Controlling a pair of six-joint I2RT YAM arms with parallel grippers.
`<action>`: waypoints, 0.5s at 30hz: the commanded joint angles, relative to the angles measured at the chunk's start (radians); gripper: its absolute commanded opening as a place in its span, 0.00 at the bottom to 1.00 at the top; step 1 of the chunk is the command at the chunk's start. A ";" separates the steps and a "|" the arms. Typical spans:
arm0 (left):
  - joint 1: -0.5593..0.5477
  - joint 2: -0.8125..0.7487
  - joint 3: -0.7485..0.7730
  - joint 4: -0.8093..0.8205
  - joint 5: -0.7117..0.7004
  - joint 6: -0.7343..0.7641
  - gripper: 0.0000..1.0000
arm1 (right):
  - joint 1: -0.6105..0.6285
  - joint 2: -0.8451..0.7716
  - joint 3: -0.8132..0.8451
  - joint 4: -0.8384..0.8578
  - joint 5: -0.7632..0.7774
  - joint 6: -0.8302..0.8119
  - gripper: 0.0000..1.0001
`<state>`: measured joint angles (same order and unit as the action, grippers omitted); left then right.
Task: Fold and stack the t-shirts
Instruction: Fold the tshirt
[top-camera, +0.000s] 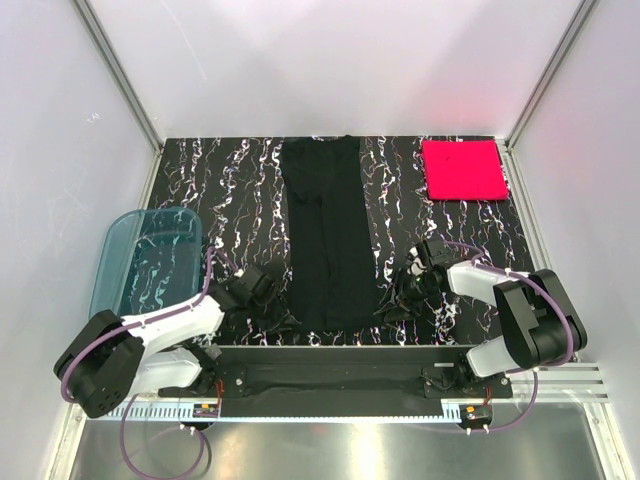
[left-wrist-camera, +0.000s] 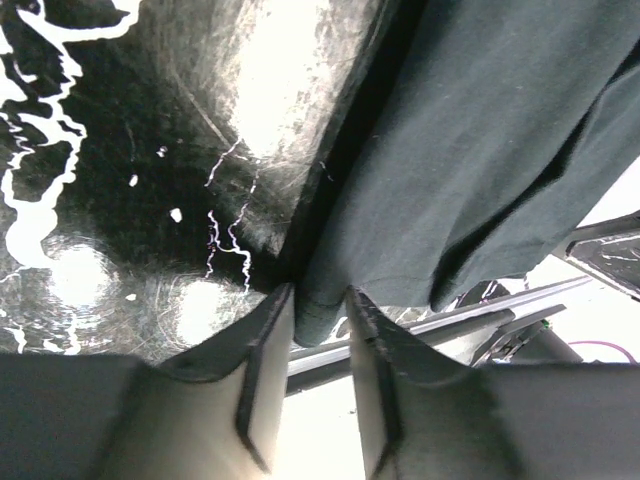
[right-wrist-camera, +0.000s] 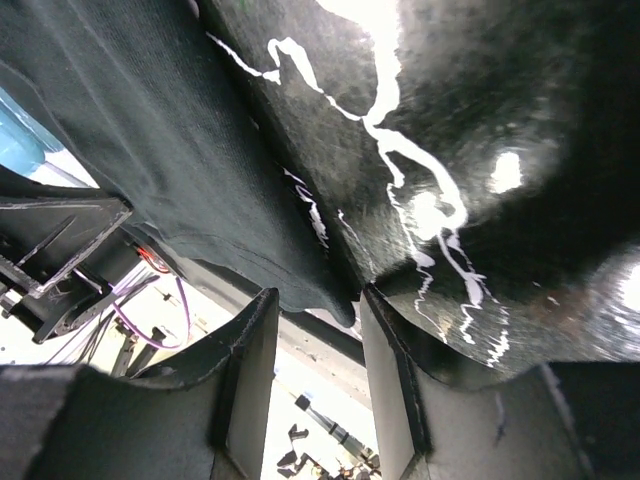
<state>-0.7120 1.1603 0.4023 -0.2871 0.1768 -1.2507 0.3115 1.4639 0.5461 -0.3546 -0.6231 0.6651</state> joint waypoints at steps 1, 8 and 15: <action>-0.007 0.027 -0.039 -0.057 -0.020 0.011 0.32 | 0.026 0.038 -0.008 0.014 0.091 -0.016 0.47; -0.007 0.026 -0.051 -0.046 -0.019 0.019 0.23 | 0.043 0.071 -0.015 0.032 0.083 -0.006 0.45; -0.007 0.004 -0.040 -0.056 -0.023 0.043 0.00 | 0.063 0.076 -0.006 0.042 0.039 -0.013 0.12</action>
<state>-0.7132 1.1595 0.3847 -0.2672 0.1864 -1.2491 0.3569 1.5387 0.5484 -0.3016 -0.6628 0.6834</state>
